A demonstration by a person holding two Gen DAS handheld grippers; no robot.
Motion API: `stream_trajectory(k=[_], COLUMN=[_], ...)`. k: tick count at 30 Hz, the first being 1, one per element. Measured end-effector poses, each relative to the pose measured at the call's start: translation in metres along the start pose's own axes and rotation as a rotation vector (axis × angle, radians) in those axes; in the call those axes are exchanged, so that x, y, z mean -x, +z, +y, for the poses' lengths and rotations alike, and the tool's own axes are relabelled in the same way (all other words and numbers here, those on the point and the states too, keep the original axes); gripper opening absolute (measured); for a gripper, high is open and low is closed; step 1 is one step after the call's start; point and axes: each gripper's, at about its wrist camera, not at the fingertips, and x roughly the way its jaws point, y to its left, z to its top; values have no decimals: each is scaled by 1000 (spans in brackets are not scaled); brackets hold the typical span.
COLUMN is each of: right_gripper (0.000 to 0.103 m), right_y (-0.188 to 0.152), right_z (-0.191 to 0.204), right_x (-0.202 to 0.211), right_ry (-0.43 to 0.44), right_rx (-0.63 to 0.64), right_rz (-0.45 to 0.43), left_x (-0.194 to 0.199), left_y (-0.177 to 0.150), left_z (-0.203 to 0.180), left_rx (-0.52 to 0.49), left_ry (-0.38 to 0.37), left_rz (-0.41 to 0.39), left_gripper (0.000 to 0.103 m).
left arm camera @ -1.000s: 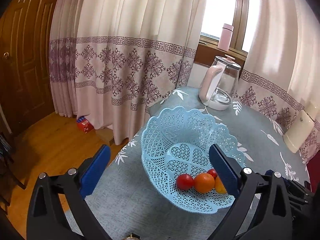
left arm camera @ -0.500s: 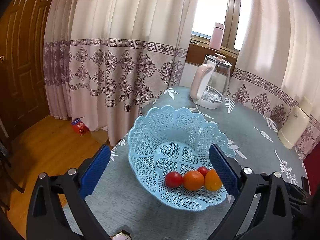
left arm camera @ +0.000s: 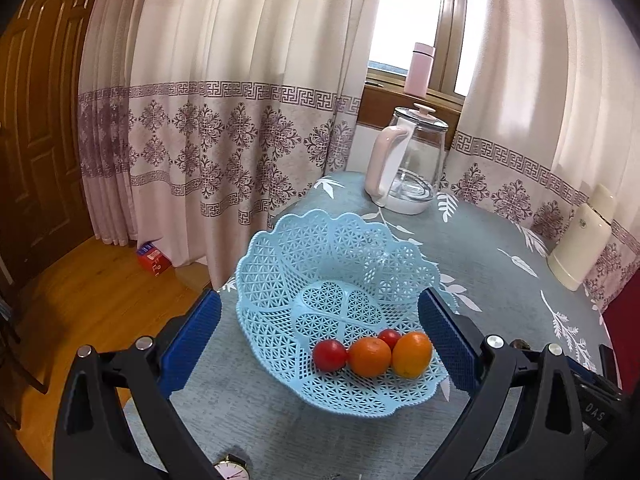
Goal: Organize fruits
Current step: 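Withdraw both open tools from the basket toward the remaining fruit, then grasp a round orange with the right tool while the left tool moves toward the brown fruits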
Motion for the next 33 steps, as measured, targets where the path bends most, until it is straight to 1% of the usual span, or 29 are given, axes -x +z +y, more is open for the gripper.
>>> stream_trajectory(k=[10,14,20,24,27,33], right_gripper=[65,65,65,65,62,57], right_y=[-13,-23,-36,-38,-39,-38], right_z=[-54,-69,-88,-92,-91,-93], right_x=[22,33,33,27,21,15], right_ry=[-119,-179,-216,-220,-213,-251], right_rx=[-88,-89,-117,-124,-115,-116], right_rz=[-21,-34,-8,10,25,31], left_x=[4,6,9,9,10,9], left_y=[-4,-6,-7,-7,-7,-7], left_z=[-16,-23,-28,-30,-32,-32], left_rx=[-36,-54,-66,-70,-74,-72], left_ry=[-31,-43,-53,-56,-59,-58], left_rz=[0,-2,-3,-2,-3,-1], left_gripper=[100,100,100,100,100,100])
